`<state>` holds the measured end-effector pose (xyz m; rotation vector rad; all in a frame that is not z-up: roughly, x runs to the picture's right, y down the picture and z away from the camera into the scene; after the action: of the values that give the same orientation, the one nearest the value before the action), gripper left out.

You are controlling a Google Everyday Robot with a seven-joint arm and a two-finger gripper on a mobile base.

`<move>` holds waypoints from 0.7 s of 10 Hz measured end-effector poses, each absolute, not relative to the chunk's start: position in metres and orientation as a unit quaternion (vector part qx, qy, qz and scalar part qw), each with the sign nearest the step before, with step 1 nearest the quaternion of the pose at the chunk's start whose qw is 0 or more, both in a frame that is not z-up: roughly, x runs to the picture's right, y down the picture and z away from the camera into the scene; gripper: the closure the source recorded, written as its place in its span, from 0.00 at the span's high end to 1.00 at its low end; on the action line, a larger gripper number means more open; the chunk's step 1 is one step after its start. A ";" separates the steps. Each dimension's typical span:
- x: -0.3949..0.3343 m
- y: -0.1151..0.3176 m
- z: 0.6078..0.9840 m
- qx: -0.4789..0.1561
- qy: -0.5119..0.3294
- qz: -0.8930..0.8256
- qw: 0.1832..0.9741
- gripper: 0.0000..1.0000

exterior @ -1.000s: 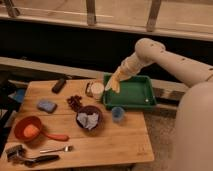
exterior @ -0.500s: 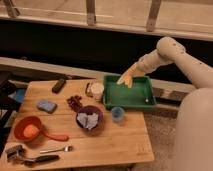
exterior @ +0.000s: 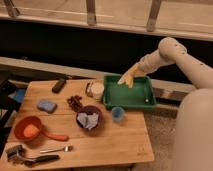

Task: Place banana in tray

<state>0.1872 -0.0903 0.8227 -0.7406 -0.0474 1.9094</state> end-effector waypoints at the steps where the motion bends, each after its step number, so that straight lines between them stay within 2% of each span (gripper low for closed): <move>1: 0.187 -0.090 0.823 -0.309 -0.020 0.796 0.520 0.04; 4: 0.187 -0.090 0.823 -0.309 -0.019 0.796 0.520 0.01; 5: 0.187 -0.089 0.824 -0.309 -0.019 0.796 0.519 0.06; 7: 0.188 -0.089 0.824 -0.309 -0.019 0.796 0.519 0.26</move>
<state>0.1875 -0.0891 0.8236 -0.7417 -0.0455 1.9102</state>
